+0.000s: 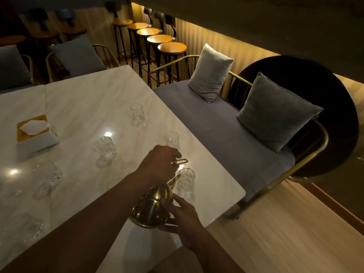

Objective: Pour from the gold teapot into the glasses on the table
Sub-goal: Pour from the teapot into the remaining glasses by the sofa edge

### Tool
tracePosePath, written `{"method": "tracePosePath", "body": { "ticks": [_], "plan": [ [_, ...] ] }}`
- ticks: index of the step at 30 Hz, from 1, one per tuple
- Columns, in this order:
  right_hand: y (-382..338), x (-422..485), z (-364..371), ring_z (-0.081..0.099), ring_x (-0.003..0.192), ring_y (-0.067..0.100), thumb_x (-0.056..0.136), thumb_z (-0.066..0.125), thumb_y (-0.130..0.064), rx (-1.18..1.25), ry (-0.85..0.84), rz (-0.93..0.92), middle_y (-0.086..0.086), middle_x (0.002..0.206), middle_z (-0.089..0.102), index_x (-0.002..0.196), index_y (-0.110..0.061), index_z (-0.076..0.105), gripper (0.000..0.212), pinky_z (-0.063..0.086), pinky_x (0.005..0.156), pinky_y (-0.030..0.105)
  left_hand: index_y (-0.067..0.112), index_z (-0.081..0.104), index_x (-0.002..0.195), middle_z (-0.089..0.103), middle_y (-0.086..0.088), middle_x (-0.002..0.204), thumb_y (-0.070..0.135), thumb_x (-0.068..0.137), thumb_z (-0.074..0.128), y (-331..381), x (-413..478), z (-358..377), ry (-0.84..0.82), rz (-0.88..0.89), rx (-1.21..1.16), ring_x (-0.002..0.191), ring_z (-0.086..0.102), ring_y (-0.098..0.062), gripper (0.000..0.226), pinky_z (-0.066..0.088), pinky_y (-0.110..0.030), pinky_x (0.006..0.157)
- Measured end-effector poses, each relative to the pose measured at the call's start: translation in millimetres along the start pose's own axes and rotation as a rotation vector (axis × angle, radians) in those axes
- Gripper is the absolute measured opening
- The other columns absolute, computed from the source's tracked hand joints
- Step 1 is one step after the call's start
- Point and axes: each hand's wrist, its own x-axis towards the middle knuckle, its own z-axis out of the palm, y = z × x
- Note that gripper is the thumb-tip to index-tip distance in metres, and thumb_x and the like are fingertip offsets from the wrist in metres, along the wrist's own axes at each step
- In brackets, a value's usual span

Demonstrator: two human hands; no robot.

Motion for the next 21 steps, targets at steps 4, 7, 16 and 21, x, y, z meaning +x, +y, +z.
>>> {"method": "tracePosePath", "body": {
  "ticks": [4, 7, 16, 21],
  "plan": [
    [-1.3, -0.3, 0.0, 0.074, 0.095, 0.032, 0.077, 0.085, -0.035, -0.004, 0.009, 0.004, 0.003, 0.102, 0.076, 0.133, -0.028, 0.06, 0.062, 0.061, 0.084, 0.051, 0.015, 0.068, 0.119, 0.072, -0.006, 0.114, 0.02, 0.084, 0.073, 1.3, 0.8, 0.1, -0.012, 0.006, 0.005, 0.099, 0.069, -0.021, 0.036, 0.054, -0.033, 0.093],
    [-1.1, -0.8, 0.1, 0.074, 0.095, 0.032, 0.077, 0.085, -0.034, -0.002, 0.012, 0.006, 0.003, 0.103, 0.076, 0.133, -0.028, 0.06, 0.061, 0.061, 0.084, 0.051, 0.015, 0.067, 0.12, 0.072, -0.006, 0.114, 0.02, 0.084, 0.073, 1.5, 1.1, 0.0, -0.015, 0.011, 0.002, 0.1, 0.069, -0.021, 0.037, 0.054, -0.033, 0.093],
    [-0.5, 1.9, 1.2, 0.074, 0.096, 0.033, 0.073, 0.087, -0.038, -0.008, 0.025, 0.013, 0.004, 0.105, 0.076, 0.132, -0.029, 0.061, 0.064, 0.062, 0.082, 0.05, 0.015, 0.067, 0.12, 0.072, -0.006, 0.114, 0.019, 0.084, 0.073, 0.1, 1.5, -1.4, -0.018, 0.016, -0.004, 0.099, 0.069, -0.02, 0.037, 0.055, -0.031, 0.091],
    [-0.7, 0.8, -0.1, 0.075, 0.092, 0.032, 0.073, 0.087, -0.037, -0.022, 0.01, -0.004, 0.004, 0.1, 0.078, 0.133, -0.028, 0.061, 0.065, 0.062, 0.082, 0.051, 0.017, 0.067, 0.121, 0.072, -0.004, 0.114, 0.02, 0.084, 0.073, -2.0, -0.7, -2.5, -0.024, 0.004, 0.005, 0.099, 0.069, -0.02, 0.038, 0.054, -0.03, 0.091]
  ]
}}
